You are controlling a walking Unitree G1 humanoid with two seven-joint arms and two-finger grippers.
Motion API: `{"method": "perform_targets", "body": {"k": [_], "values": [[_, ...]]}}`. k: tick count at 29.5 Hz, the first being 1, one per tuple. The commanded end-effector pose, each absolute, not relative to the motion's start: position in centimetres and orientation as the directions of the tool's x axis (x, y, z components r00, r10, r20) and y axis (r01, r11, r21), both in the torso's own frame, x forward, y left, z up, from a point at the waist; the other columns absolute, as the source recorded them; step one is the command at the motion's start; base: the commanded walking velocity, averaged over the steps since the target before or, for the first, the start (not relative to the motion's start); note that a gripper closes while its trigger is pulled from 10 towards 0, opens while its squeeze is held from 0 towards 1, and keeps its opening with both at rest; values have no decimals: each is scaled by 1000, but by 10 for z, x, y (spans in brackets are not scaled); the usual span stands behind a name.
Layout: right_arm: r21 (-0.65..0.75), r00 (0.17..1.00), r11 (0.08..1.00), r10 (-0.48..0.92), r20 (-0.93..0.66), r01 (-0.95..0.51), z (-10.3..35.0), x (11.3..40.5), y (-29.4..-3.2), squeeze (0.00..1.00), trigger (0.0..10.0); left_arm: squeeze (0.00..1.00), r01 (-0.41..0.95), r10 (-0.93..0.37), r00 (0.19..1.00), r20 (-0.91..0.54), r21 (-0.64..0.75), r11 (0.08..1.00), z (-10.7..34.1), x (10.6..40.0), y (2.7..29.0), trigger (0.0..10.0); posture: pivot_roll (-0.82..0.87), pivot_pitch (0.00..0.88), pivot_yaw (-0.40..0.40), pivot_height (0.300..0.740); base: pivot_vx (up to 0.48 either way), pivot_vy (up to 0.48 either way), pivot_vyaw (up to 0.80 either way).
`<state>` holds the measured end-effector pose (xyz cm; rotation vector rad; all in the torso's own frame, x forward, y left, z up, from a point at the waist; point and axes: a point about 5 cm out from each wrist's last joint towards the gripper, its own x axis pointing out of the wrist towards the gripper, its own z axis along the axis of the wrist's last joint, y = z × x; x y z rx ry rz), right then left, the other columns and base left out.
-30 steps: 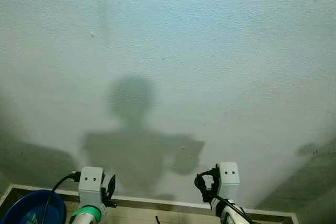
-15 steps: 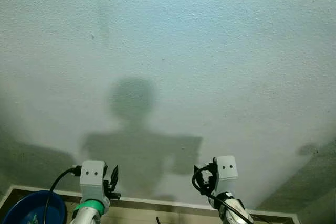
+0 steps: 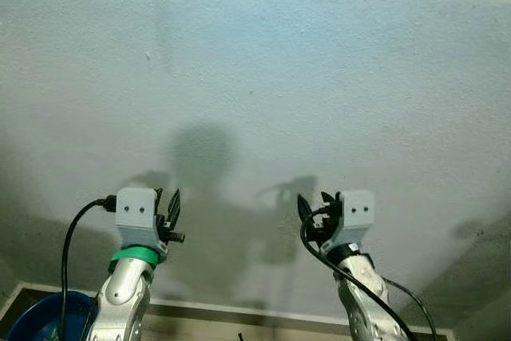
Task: Clothes washing
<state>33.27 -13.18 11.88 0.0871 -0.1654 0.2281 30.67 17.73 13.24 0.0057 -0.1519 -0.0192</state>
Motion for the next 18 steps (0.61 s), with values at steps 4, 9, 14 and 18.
{"method": "perform_targets", "body": {"k": [4,9,14,18], "values": [[46,983,984,172,-61,-170,76,324,-141,0,10000,0,45,-45,998,-35,12,999,93,298,171,10000,-12,26,-14,740,0,0,0],[-16,953,989,137,-270,-147,34,306,-146,0,10000,0,34,-27,961,-277,21,999,44,284,167,10000,-14,34,-19,740,0,0,0],[71,955,987,159,-252,-146,34,301,-144,0,10000,0,18,-39,959,-282,-77,997,47,283,158,10000,-15,37,-18,740,0,0,0],[99,949,982,181,-257,-161,32,300,-139,0,10000,0,20,-34,961,-274,-52,998,47,283,156,10000,-16,40,-18,740,0,0,0]]}}
